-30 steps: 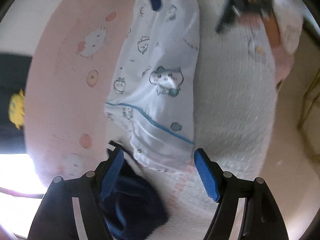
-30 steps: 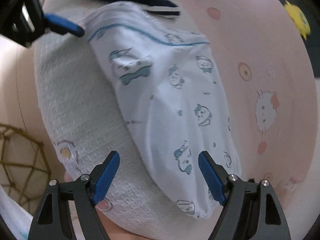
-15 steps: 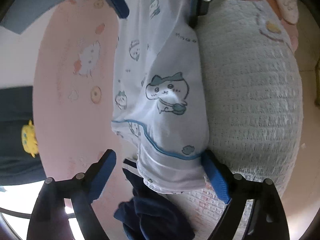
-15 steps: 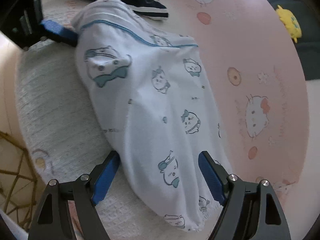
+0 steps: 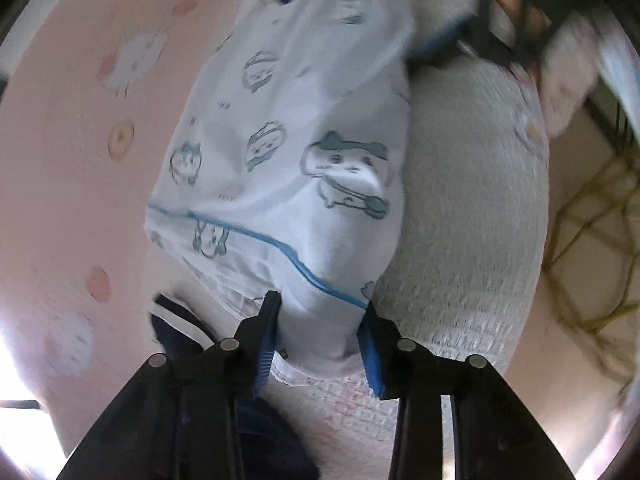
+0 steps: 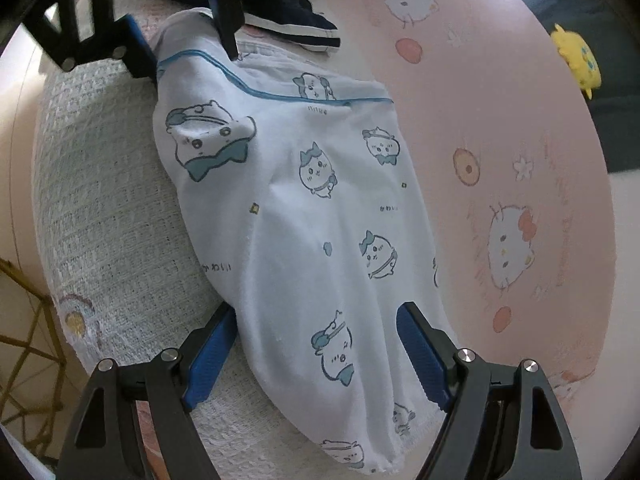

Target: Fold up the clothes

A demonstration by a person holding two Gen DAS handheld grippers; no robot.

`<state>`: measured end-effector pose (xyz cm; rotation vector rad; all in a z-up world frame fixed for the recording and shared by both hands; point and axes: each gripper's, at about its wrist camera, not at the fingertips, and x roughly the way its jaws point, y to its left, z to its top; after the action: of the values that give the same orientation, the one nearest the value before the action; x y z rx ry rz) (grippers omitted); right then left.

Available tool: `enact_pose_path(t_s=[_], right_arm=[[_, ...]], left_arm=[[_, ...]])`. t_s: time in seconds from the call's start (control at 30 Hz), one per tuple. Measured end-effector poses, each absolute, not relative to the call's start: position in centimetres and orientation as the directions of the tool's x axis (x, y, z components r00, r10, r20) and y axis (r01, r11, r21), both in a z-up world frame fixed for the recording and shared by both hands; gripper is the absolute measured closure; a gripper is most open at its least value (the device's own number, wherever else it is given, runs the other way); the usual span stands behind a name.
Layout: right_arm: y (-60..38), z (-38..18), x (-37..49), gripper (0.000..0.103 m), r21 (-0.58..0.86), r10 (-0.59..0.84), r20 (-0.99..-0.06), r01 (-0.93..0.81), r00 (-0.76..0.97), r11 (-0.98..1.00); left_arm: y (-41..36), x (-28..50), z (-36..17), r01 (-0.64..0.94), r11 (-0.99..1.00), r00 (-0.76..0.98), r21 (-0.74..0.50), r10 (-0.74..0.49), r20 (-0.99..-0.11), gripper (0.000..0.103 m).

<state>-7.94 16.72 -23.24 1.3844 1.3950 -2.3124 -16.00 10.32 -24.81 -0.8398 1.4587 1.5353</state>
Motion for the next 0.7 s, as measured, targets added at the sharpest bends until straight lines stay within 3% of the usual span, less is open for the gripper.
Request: enact_pose_path(t_s=[0.3,0.43,0.5,0.53,0.6,0.7], right_arm=[[13.3,-23.7,-7.7,0.023,-0.698,0.303,-0.708,0.568,-0.638,-0.436],[12.4,-23.7,-8.4,0.026,-0.692,0.278,-0.714,0.585,-0.643,-0.423],[12.2,-23.7,-8.9,0.053,-0.658,0.262,-0.743,0.603,-0.615,-0.451],[12.2,-23.8,-9.3,0.059,-0.644,0.261,-0.755,0.607,-0.601,-0.466],[12.2,-23.9,-10.0,0.081,-0.633,0.270,-0.765,0.603,-0.585,-0.485],[12.8,-23.1,-10.5,0.089,-0.591,0.239,-0.790,0.597,-0.565,-0.543]], left_arm=[[11.1,-23.4,-21.4,-0.926,-0.366,-0.181,0.094,0.212,-0.960,0.078],[11.1,-25.3,-20.4,-0.896,-0.445,-0.119,-0.008,0.257,-0.959,0.078],[11.2,-25.5,-20.1,-0.890,-0.455,-0.122,-0.013,0.266,-0.956,0.078],[11.2,-25.4,-20.0,-0.890,-0.457,-0.125,-0.011,0.266,-0.956,0.078],[11.2,-25.0,-19.9,-0.887,-0.461,-0.130,-0.005,0.259,-0.957,0.078],[10.6,-23.5,-19.9,-0.882,-0.471,-0.135,-0.002,0.256,-0.957,0.078]])
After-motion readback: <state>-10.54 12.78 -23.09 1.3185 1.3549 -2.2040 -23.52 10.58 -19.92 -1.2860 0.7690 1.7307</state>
